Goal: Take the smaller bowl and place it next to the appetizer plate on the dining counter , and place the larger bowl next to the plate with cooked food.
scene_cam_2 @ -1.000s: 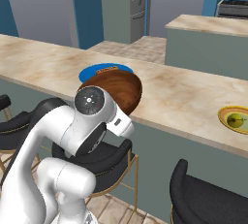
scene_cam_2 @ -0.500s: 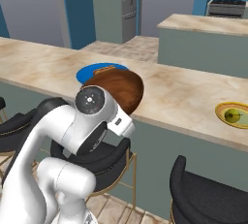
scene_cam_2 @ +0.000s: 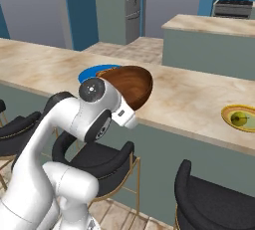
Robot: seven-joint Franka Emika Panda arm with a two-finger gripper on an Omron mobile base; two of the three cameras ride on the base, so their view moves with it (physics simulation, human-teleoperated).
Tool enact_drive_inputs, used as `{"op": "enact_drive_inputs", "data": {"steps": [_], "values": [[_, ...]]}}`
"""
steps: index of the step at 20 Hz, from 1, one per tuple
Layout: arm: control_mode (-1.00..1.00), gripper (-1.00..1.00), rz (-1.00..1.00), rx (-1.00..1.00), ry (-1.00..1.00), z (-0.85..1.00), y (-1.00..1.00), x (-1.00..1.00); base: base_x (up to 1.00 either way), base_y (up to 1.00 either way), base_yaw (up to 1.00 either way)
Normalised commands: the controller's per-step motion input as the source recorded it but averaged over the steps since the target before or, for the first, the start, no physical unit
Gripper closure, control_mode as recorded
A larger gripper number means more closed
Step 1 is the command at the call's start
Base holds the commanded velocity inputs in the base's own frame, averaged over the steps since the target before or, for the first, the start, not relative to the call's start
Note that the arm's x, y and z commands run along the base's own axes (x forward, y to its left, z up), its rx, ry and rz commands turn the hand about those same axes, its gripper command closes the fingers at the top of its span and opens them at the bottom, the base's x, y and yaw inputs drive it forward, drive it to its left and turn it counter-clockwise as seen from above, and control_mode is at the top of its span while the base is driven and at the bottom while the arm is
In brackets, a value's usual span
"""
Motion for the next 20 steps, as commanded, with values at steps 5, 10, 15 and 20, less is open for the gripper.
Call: {"op": "enact_drive_inputs", "data": {"steps": [5, 10, 15, 20], "values": [[-1.0, 1.0, -0.06, 0.02, 0.04, 0.0, 0.0, 0.34, 0.0, 0.0, 0.0], [-1.0, 1.0, -0.01, 0.14, 0.14, 0.0, -0.13, 0.28, 0.0, 0.0, 0.0], [-1.0, 1.0, 0.0, 0.09, 0.07, 0.0, -0.12, 0.45, 0.0, 0.0, 0.0], [-1.0, 1.0, -0.01, 0.0, 0.0, -0.12, 0.0, 0.49, 0.0, 0.0, 0.0]]}}
